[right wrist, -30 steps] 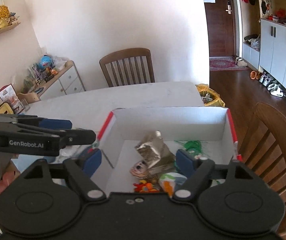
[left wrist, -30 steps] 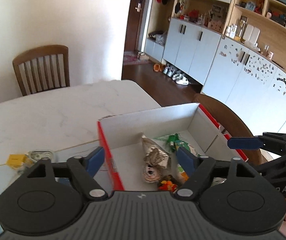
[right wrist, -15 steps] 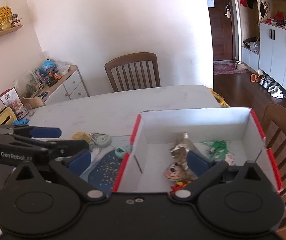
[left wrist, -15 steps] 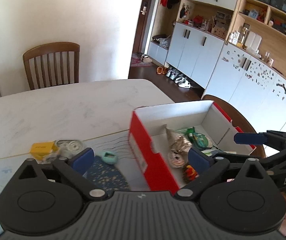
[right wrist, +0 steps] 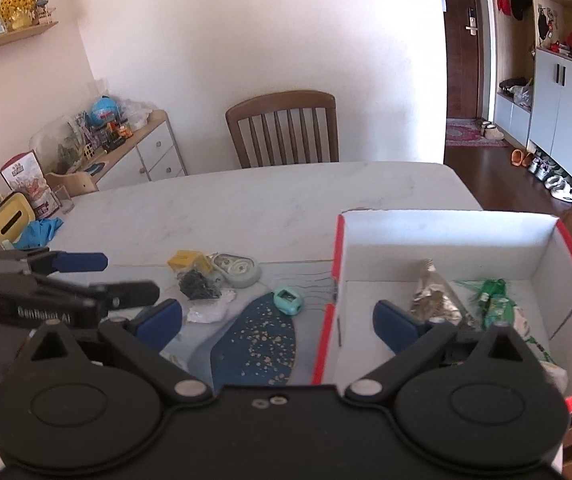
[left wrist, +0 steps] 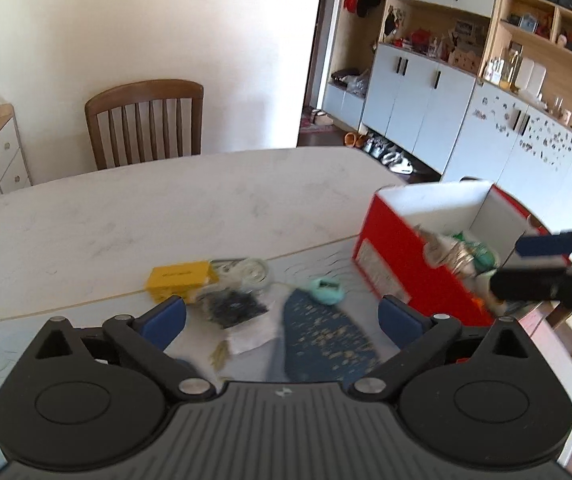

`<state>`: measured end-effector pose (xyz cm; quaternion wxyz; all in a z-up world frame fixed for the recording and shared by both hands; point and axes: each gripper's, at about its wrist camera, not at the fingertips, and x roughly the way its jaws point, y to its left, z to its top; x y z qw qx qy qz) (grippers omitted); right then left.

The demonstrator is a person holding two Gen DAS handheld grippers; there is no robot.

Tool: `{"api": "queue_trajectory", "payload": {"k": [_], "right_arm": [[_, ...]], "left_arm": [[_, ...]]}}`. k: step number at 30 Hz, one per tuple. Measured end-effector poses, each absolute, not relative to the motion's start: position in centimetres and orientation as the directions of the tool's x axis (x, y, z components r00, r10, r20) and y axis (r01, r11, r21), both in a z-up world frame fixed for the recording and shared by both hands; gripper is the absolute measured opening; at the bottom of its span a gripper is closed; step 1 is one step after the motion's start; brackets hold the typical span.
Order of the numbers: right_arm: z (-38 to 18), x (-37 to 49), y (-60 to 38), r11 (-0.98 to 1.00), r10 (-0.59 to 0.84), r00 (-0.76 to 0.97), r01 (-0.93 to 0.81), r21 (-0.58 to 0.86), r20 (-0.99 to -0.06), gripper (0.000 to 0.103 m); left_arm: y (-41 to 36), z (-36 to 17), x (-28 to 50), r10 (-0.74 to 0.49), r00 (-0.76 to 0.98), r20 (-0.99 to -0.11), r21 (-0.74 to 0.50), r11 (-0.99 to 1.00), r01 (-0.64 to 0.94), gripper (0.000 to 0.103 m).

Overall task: Organize objects
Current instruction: 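Withdraw both grippers from the box back over the table, then grasp bag of black beads with left gripper while right grasps yellow box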

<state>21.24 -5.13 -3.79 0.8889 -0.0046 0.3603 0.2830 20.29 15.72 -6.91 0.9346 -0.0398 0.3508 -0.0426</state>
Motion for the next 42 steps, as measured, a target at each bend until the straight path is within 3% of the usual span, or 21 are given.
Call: {"api": "queue_trajectory", "payload": {"k": [17, 27, 33, 42], "right_arm": [[-5.9, 26.0, 2.7, 0.813, 0.493, 0.505, -0.558, 0.167, -0.709, 0.096], [-7.3, 28.3, 4.2, 0.816, 0.473, 0.488, -0.558, 0.155, -0.734, 0.093], [-7.9, 29.5, 5.2, 0.809, 0.471, 0.474, -0.568, 0.150, -0.744, 0.092], [-8.7, 31.5, 8.3, 0.756, 0.510, 0.410, -0.633, 0.167, -0.756, 0.091]], "left_arm": [[19.2, -13.2, 23.8, -0.045, 0.734, -0.677, -0.088, 0.996, -0.021, 0.103], [18.6, -14.5, 26.5, -0.056, 0.733, -0.678, -0.144, 0.988, -0.058, 0.101], [19.1, -15.5, 27.5, -0.063, 0.705, -0.706, -0.208, 0.970, -0.121, 0.092], [19.6, -16.3, 27.6, -0.068, 0.694, -0.717, -0.256, 0.951, -0.173, 0.065]]}}
